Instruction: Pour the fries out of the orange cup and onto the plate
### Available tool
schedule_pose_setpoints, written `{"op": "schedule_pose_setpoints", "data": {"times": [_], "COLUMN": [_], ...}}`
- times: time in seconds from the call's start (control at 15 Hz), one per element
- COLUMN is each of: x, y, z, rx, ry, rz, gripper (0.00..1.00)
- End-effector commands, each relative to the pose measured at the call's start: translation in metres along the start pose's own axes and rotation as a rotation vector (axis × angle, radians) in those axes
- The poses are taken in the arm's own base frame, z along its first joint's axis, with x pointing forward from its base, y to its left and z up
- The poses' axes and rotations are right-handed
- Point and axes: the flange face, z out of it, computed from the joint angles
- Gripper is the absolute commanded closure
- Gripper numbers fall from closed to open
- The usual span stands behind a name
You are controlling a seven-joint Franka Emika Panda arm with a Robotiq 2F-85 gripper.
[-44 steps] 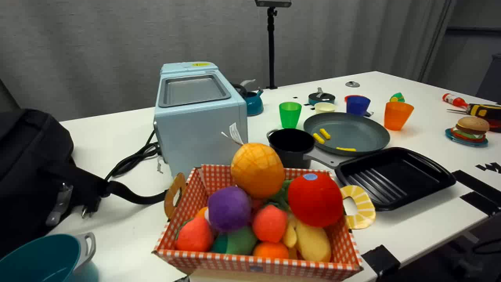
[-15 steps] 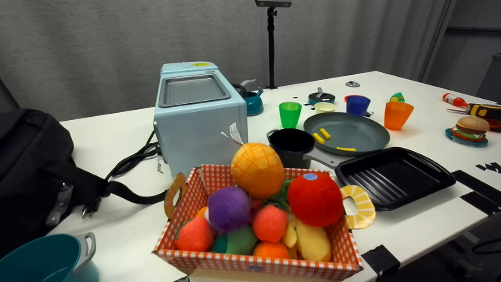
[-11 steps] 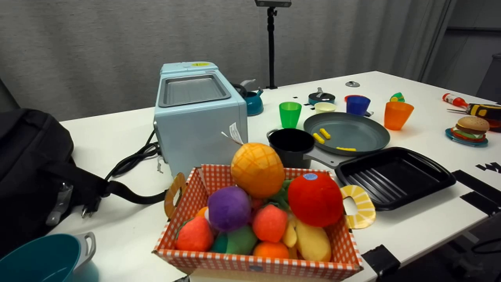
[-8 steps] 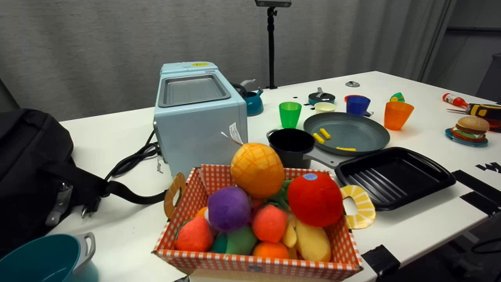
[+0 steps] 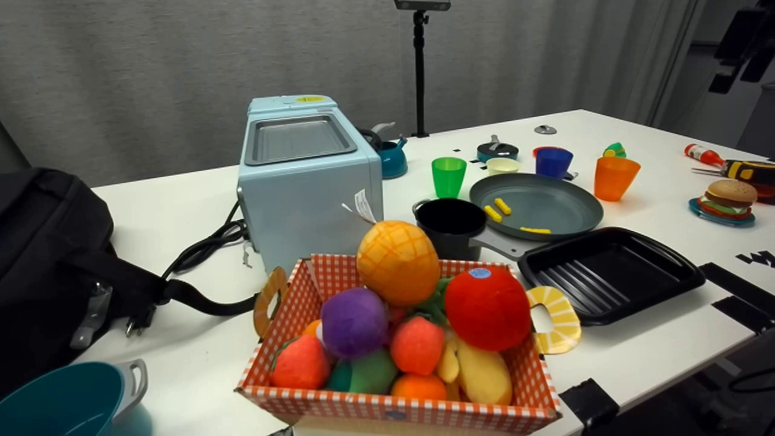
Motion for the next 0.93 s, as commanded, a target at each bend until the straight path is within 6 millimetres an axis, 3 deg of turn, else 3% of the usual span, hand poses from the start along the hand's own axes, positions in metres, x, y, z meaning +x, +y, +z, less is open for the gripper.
{"op": "schedule_pose_setpoints", "data": {"times": [0.0, 0.4, 0.67, 0.87], "x": [0.004, 0.015, 0.027, 0.041], "y": [0.001, 0.001, 0.003, 0.016], "z": [0.009, 0.020, 0.053, 0.079], "rx": [-0.003, -0.013, -0.031, -0.057], "ry": [-0.015, -0.025, -0.043, -0.039], "rz": [0.007, 0.015, 0.069, 0.134], "gripper": [0.00, 0.00, 0.00, 0.00]}}
